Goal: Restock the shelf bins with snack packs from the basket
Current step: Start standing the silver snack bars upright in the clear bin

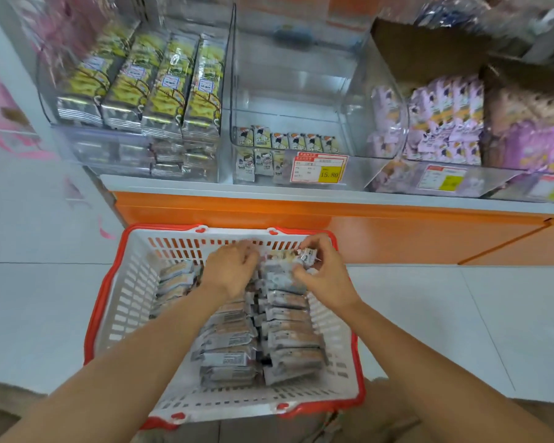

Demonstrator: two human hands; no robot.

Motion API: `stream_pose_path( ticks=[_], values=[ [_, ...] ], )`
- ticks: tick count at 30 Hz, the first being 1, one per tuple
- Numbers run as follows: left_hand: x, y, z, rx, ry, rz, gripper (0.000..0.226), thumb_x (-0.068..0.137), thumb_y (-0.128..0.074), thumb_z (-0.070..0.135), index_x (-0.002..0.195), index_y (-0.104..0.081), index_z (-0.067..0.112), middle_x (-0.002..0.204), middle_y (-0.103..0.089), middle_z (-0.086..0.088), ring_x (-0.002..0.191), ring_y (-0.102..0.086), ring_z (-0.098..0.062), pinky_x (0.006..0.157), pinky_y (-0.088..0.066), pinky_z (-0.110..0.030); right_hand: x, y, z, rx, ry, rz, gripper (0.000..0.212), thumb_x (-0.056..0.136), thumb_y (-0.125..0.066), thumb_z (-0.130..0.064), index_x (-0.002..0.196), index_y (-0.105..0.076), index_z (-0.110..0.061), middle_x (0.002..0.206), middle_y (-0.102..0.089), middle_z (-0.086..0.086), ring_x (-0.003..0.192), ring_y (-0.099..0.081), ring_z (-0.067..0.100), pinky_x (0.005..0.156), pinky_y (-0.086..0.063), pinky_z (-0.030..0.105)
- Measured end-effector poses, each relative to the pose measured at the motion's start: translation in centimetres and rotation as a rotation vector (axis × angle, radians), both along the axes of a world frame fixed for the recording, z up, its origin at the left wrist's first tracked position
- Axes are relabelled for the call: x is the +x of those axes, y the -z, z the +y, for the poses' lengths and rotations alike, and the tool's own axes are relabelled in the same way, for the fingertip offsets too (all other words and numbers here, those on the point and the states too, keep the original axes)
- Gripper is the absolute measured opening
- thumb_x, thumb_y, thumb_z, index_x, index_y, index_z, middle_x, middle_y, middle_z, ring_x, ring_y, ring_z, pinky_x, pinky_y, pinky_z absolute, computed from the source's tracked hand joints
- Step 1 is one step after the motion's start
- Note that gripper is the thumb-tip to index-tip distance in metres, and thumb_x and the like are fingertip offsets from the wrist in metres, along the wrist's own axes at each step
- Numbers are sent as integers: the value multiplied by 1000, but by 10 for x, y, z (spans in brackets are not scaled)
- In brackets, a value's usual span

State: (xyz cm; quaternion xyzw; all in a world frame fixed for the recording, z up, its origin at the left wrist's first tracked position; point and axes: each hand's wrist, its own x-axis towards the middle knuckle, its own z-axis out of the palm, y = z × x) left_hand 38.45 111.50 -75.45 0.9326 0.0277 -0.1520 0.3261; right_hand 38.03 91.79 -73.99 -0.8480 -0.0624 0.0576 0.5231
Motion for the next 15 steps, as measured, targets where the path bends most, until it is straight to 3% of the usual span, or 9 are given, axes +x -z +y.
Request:
stream_pose_path(
  ticks=[3,5,7,10,13,15],
  values=[
    [-6,-31,-17,-573,-314,256,42,103,-38,47,118,-58,13,91,-68,3,80,-59,-16,69,-44,-27,-8,-20,-6,39,45,-77,33,77,-69,1,100,-50,-15,98,-53,3,86,-51,11,77,-42,19],
    [-6,-40,-23,-789,-342,250,43,101,-48,41,117,-62,3,86,-73,-4,74,-64,-17,64,-48,-23,-13,-32,-10,52,16,-120,35,77,-70,4,101,-50,-10,96,-53,3,83,-50,9,74,-40,15],
    [-9,-50,-26,-841,-346,158,35,99,-56,31,111,-64,-1,85,-71,-11,72,-64,-18,65,-50,-22,-17,-42,-14,47,-45,-148,37,77,-72,3,102,-50,-13,98,-55,4,88,-54,13,76,-43,18],
    [-9,-61,-26,-768,-309,17,21,98,-58,24,88,-66,7,69,-63,-5,64,-58,-16,58,-47,-18,-22,-55,-18,0,-150,-171,31,81,-74,-7,104,-55,-16,102,-61,-2,94,-59,15,79,-49,23],
    [-9,-71,-24,-659,-265,-72,23,96,-61,26,76,-64,14,65,-63,-3,60,-57,-15,65,-48,-29,-24,-68,-18,-90,-204,-246,18,85,-73,-17,98,-62,-18,98,-63,-9,87,-59,11,72,-50,24],
    [-9,-79,-23,-594,-270,-113,19,94,-62,29,82,-67,15,70,-67,-4,65,-61,-18,71,-51,-35,-22,-77,-18,-146,-227,-282,17,85,-73,-17,97,-62,-20,95,-63,-11,83,-58,7,68,-46,18]
  ],
)
